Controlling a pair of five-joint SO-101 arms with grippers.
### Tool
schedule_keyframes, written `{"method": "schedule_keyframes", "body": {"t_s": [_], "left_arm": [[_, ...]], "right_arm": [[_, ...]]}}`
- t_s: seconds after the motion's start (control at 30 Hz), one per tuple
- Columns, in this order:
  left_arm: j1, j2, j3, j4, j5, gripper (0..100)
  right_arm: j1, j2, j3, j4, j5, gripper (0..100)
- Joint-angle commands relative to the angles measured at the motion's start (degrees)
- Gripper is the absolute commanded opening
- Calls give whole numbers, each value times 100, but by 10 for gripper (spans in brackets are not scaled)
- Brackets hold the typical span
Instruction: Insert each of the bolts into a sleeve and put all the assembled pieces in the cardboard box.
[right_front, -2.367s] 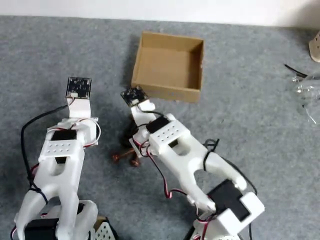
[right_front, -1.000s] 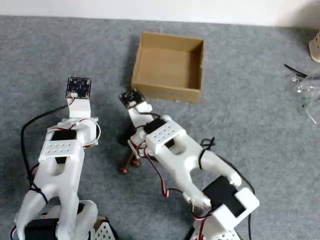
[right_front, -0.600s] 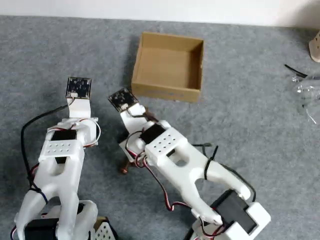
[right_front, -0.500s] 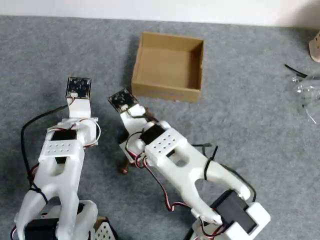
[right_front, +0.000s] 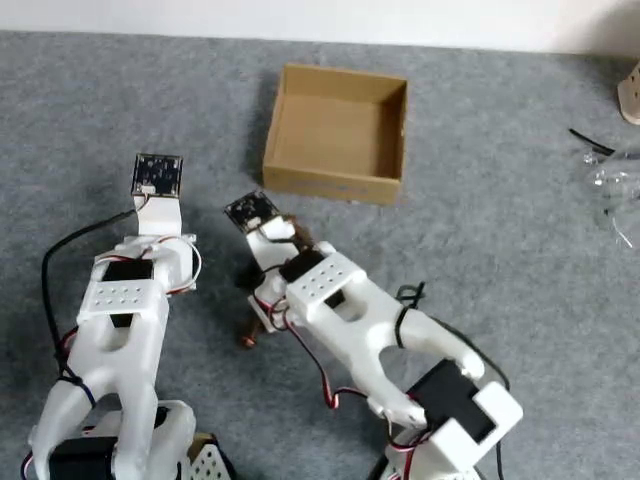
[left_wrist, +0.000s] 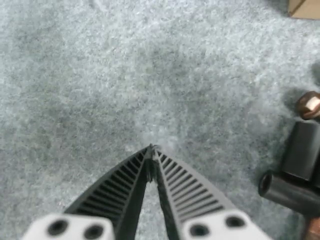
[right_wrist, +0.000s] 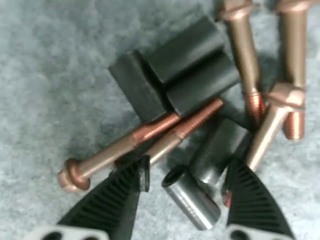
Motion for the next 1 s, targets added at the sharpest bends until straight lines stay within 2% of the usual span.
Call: {"method": "schedule_keyframes", "body": {"t_s": [0.0,0.13,0.43,0.57,0.83,0.97], "left_arm": [[-84,-224,-22,-79,53,11],[-84,-224,-22,-79,53,11],[-84,-224,-22,-79,53,11],[-75,-224,-22,-79,53,11],[-75,-224,-22,-79,53,11],[-75,-224,-22,-79,53,11]], "right_arm": [[365,22,-101,-145,-70,204],[514,31,-92,-286,-70,170],[567,48,-92,-435,-70,170],[567,48,-57,-857,-70,169],[567,567,-382,-541,-475,169],[567,734,-743,-4,-501,167]]}}
